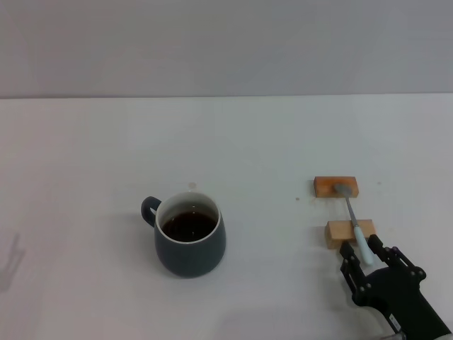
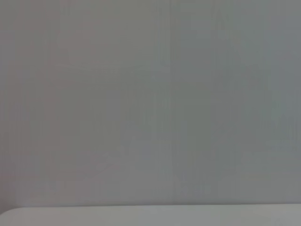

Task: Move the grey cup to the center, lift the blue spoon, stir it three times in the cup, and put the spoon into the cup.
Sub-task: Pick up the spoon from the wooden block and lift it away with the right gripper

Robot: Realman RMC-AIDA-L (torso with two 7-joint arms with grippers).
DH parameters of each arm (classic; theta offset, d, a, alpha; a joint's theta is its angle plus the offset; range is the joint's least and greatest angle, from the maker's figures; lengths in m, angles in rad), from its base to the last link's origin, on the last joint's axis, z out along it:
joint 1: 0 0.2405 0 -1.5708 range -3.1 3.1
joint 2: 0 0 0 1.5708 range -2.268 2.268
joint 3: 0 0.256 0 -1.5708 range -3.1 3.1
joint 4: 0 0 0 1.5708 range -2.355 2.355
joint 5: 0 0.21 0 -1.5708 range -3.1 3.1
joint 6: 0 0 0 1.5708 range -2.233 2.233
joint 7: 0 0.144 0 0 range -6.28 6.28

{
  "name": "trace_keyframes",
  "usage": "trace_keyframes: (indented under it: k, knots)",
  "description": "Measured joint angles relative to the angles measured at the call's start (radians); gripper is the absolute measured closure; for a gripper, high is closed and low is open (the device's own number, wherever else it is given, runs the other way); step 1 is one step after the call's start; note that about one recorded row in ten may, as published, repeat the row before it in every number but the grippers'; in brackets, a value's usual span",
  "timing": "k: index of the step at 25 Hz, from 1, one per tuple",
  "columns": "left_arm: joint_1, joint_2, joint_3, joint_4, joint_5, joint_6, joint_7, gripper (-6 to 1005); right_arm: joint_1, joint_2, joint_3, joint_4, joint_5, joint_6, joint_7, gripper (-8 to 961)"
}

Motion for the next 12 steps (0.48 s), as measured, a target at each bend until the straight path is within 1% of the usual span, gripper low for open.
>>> trace_keyframes:
  k: [12]
  knots:
    - [-0.009, 0.000, -0.004, 0.001, -0.004, -0.004, 0.000, 138, 0.010, 0.000, 0.004, -0.003, 0.000, 0.001, 0.000, 490]
